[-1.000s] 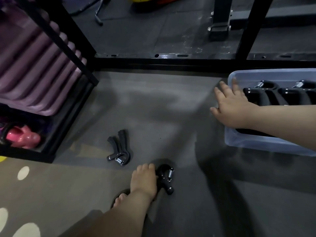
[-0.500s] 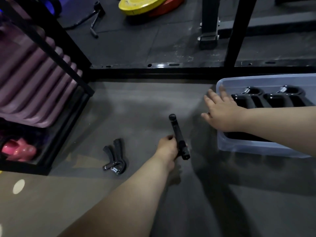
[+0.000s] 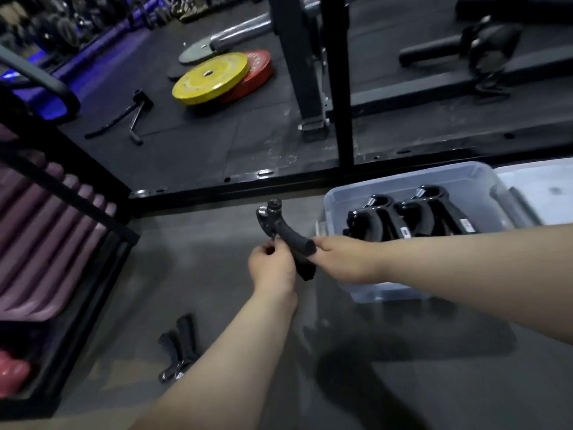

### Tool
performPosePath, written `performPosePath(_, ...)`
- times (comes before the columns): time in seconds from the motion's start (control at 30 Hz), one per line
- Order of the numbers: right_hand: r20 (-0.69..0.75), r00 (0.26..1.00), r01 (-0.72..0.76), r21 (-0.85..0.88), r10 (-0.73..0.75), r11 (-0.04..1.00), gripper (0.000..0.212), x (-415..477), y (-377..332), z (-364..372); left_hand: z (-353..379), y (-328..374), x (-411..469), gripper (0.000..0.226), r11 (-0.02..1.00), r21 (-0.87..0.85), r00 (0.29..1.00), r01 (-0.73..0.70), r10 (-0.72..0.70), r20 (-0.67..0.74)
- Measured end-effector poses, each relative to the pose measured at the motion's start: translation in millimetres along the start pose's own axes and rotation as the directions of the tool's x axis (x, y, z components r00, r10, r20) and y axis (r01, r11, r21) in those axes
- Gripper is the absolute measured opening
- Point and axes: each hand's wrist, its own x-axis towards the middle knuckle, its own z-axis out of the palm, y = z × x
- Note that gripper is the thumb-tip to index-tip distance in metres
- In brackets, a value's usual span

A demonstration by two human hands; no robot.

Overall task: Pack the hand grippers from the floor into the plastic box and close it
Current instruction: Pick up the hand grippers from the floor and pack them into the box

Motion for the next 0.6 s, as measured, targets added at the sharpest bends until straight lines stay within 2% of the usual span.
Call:
performPosePath(0.07,-0.03,0.999,0.021,0.292,-0.013,0.956,0.033,-8,-6,-3,11,8,-8,0.02,0.999,-0.013,0.999,-0.047,0.047,0.014)
performPosePath(0.17,-0.129,0.99,0.112,0.45,-0.059,0.886,0.024,-19,-4,-16,30,17,-19,0.022,0.994,-0.009,0.993,-0.113,0.113,0.031)
performPosePath(0.2,-0.101,0.993,0.099,0.486,-0.057,0.869,0.024,-21,-2,-25,36,19,-21,0.023,0.992,-0.012,0.991,-0.13,0.13,0.024)
performPosePath(0.23,-0.024,0.999,0.053,0.517,-0.048,0.854,0.027,-25,1,-35,42,21,-21,0.024,0.989,-0.014,0.989,-0.145,0.145,0.014)
performPosePath(0.3,0.221,0.974,-0.09,0.576,-0.049,0.813,0.045,-31,8,-58,52,22,-21,0.022,0.985,-0.003,0.985,-0.17,0.17,-0.021)
performPosePath(0.37,0.345,0.934,-0.156,0.619,-0.088,0.77,0.043,-36,19,-76,60,22,-22,0.021,0.978,0.009,0.978,-0.206,0.207,-0.019)
performPosePath(0.47,0.244,0.97,-0.153,0.64,-0.01,0.753,0.046,-42,32,-90,75,19,-30,0.022,0.954,0.077,0.956,-0.29,0.284,0.081)
performPosePath(0.6,0.034,0.992,-0.116,0.582,0.119,0.805,0.032,-48,54,-91,96,15,-38,0.006,0.897,0.159,0.882,-0.413,0.35,0.317)
